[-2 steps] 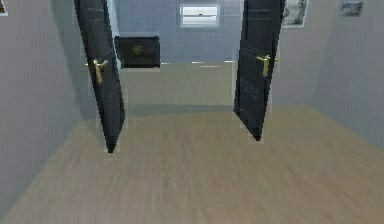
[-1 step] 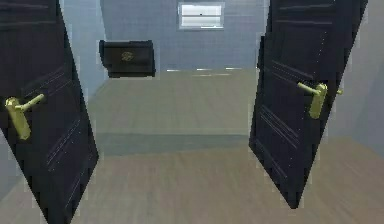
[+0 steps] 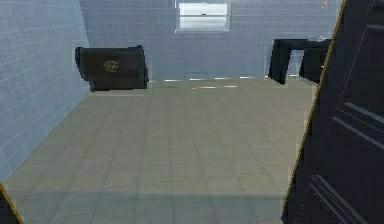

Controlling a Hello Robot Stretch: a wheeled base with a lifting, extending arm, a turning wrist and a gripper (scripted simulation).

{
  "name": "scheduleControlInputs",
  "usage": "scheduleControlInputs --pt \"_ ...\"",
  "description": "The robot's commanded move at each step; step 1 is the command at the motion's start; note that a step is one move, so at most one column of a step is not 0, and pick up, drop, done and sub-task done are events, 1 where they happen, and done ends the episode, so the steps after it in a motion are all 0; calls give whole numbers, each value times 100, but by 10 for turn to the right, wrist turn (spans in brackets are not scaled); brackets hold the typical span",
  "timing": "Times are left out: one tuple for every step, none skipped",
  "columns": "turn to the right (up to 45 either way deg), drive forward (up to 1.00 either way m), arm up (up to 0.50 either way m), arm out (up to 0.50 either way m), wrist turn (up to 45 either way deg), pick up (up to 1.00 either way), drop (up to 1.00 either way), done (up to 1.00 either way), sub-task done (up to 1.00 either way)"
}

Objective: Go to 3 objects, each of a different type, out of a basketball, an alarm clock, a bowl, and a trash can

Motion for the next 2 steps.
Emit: scheduleControlInputs --pt "0 100 0 0 0 0 0 0 0" --pt "90 0 0 0 0 0 0 0 0"
